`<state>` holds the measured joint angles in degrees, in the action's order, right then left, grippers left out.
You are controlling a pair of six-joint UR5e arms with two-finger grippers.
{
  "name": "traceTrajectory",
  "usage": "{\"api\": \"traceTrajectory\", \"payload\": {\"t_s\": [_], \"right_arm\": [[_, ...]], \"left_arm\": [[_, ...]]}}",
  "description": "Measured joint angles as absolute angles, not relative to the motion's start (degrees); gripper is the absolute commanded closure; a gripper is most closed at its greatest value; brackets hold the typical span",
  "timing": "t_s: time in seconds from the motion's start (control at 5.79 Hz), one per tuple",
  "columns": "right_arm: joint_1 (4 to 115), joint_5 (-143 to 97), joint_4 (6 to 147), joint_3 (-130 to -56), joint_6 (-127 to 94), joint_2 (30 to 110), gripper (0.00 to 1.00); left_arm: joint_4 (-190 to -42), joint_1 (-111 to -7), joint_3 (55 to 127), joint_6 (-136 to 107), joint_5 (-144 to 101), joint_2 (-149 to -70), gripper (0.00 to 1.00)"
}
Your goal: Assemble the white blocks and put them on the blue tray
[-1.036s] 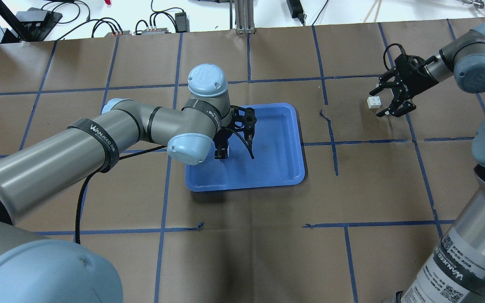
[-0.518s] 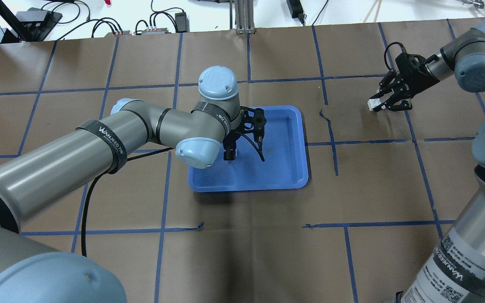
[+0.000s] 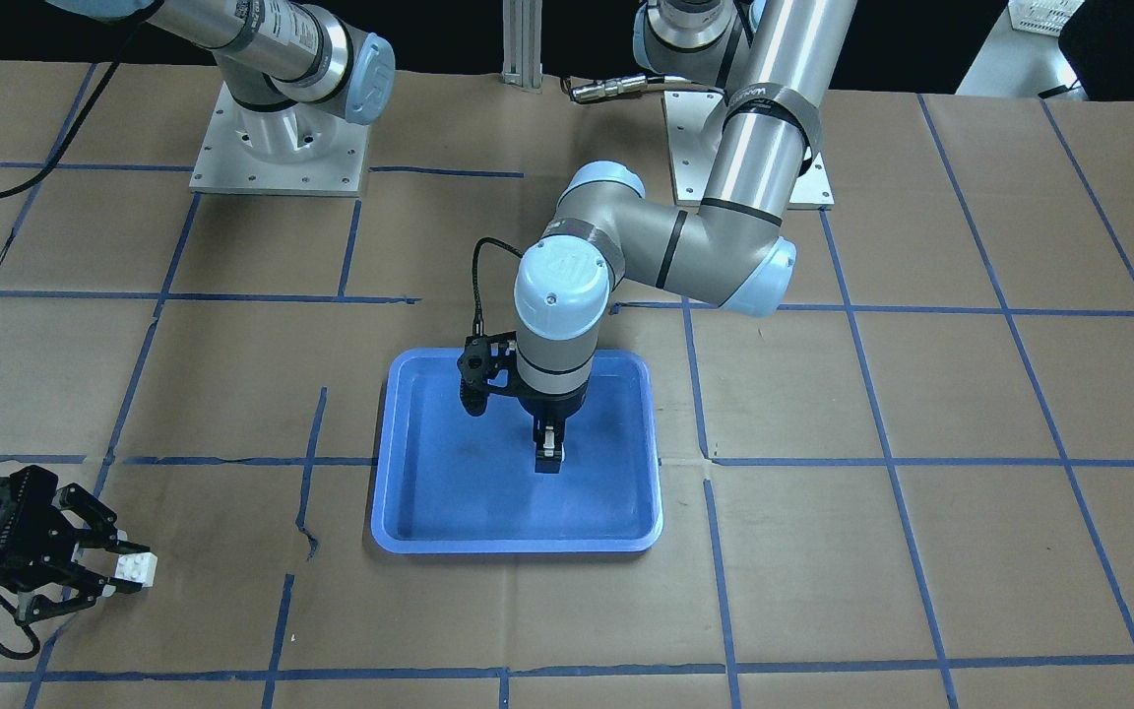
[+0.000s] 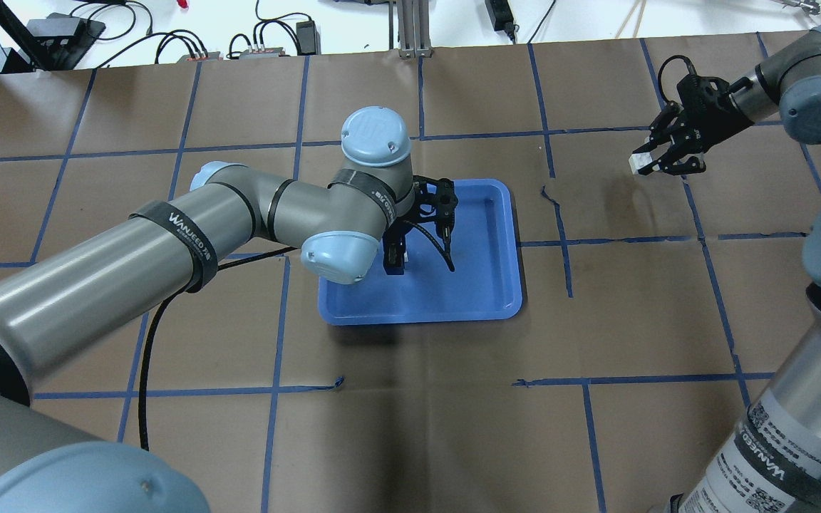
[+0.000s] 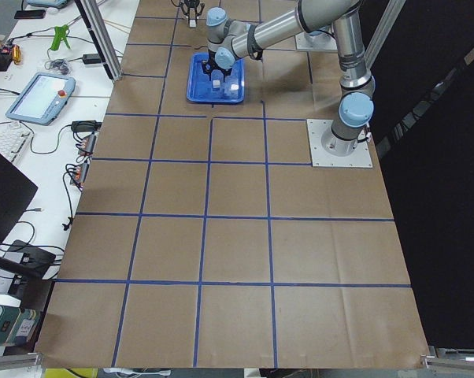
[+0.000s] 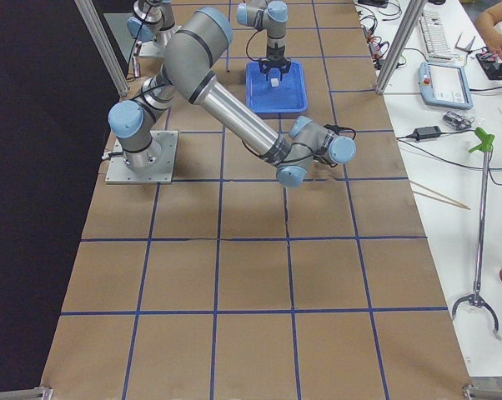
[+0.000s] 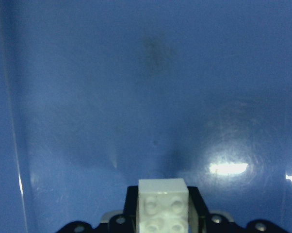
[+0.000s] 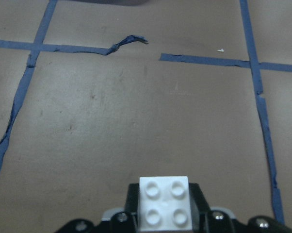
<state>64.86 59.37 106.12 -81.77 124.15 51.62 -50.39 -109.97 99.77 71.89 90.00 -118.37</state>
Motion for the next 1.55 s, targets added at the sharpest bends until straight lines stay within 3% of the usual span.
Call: {"api": "traceTrajectory", "payload": {"t_s": [0.52,1.04,1.55], "right_arm": [[65.35,59.32,101.77,-82.75,118.85,58.67,0.70],[68.43,58.59,101.29,-93.43,111.55,69.79,0.70],[80.04,58.87,110.61,-100.59,96.80,74.77,0.70]], "left_arm": [[-58.29,-109.55,96.75,69.98,90.14,-113.55,0.09],[-79.30,-105.86,93.56,66.59,90.21,-101.90,0.07],[-85.92,-100.28,94.20,50.91,90.71,-95.73,0.02]]}}
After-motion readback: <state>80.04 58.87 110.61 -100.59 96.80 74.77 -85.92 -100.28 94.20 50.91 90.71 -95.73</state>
